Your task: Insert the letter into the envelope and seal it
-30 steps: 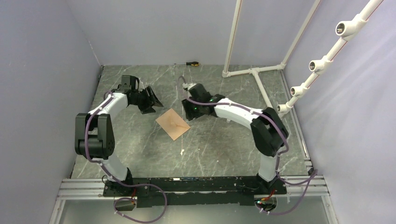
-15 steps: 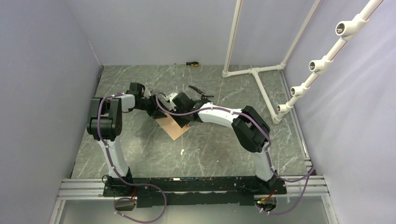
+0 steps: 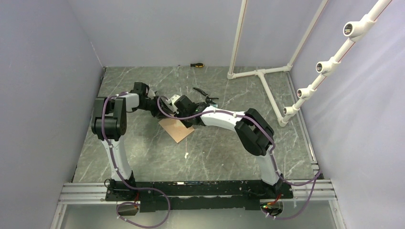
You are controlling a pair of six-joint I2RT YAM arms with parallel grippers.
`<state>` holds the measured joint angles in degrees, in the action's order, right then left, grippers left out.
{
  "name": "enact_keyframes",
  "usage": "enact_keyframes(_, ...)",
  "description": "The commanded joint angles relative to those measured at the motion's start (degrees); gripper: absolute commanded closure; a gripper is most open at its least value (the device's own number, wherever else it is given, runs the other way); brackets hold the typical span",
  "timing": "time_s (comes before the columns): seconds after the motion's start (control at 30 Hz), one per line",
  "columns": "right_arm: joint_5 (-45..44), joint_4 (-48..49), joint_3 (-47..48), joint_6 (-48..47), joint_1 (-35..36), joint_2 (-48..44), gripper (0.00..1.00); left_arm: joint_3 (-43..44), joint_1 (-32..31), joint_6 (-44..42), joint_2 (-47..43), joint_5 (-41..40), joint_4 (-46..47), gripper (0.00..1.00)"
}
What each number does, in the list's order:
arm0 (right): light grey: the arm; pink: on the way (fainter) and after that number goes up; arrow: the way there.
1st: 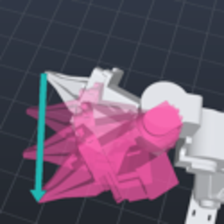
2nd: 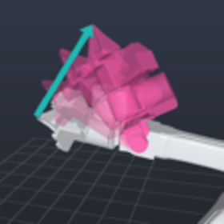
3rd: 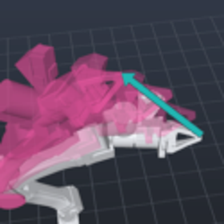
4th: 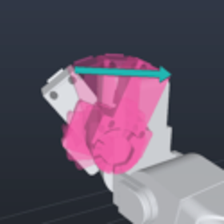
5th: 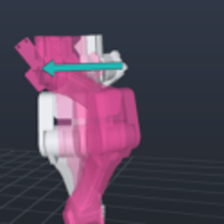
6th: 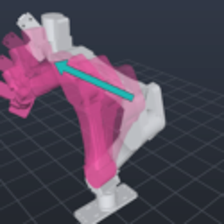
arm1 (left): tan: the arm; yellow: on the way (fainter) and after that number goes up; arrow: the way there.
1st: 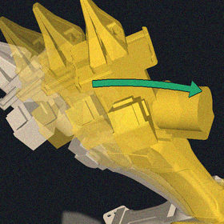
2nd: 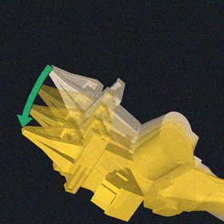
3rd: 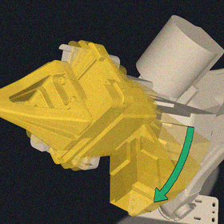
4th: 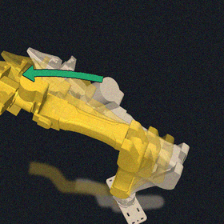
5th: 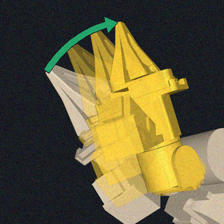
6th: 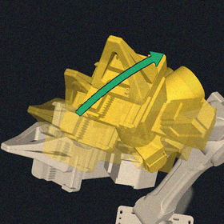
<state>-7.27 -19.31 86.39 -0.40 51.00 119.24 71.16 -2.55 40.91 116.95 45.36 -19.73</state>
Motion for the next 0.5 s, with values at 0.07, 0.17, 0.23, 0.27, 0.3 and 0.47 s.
enact_keyframes(0.07, -0.4, 2.7, 3.9, 2.8, -1.1, -2.4, 0.78, 2.6, 0.0, -4.9, 3.9, -3.9, -7.3, 0.68)
enact_keyframes(0.17, 0.2, 2.0, 5.6, 3.1, -1.5, -1.5, 0.77, 3.2, -0.3, -6.3, 5.1, -5.4, -9.2, 0.7)
enact_keyframes(0.23, 0.8, 1.9, 6.4, 3.1, -1.6, -1.2, 0.71, 3.6, -0.6, -7.0, 5.6, -6.4, -10.2, 0.7)
enact_keyframes(0.27, 1.0, 1.9, 6.7, 3.2, -1.7, -1.3, 0.71, 3.7, -0.7, -7.2, 5.8, -6.7, -10.4, 0.71)
enact_keyframes(0.3, 1.0, 1.8, 7.1, 3.4, -1.8, -1.2, 0.71, 3.6, -0.7, -7.2, 5.9, -6.8, -10.6, 0.71)
enact_keyframes(0.47, 1.6, 1.9, 7.2, 4.3, -2.5, -1.8, 0.87, 3.5, -0.9, -7.2, 6.3, -7.3, -10.7, 0.72)
